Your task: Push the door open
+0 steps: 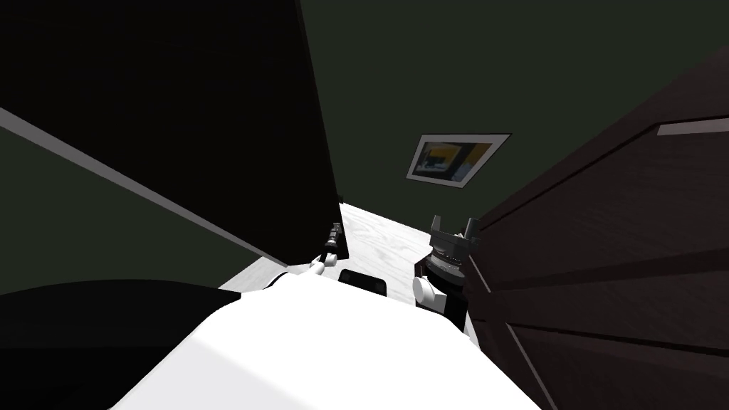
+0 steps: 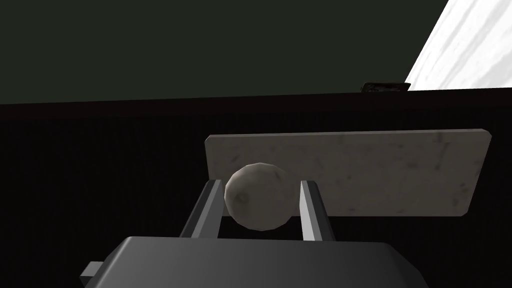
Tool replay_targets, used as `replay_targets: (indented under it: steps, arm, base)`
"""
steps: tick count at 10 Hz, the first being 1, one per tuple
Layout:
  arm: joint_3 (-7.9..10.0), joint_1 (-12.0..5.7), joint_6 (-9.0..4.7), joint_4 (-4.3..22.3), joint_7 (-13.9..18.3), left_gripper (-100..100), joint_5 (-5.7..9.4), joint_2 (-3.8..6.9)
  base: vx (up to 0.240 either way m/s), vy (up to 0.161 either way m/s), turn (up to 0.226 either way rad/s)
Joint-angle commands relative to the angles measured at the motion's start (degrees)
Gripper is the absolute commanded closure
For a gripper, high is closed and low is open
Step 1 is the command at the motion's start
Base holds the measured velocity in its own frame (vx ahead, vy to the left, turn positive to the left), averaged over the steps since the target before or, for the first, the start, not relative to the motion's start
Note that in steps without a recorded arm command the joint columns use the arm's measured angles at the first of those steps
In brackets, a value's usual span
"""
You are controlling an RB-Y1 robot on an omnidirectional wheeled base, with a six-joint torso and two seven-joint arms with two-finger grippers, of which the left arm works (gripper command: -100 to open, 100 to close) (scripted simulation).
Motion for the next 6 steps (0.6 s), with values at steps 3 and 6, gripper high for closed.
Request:
replay_targets:
  steps: [3,6]
  arm:
    - [2.90,0.33,0.01,0.3,0.7,100,0.58,1.90]
    - [4.05,0.13,-0.13,0.5,0.9,100,0.78,2.42]
  base:
    - [0.197,-0.060,0.066]
    - [0.144,-0.015,0.038]
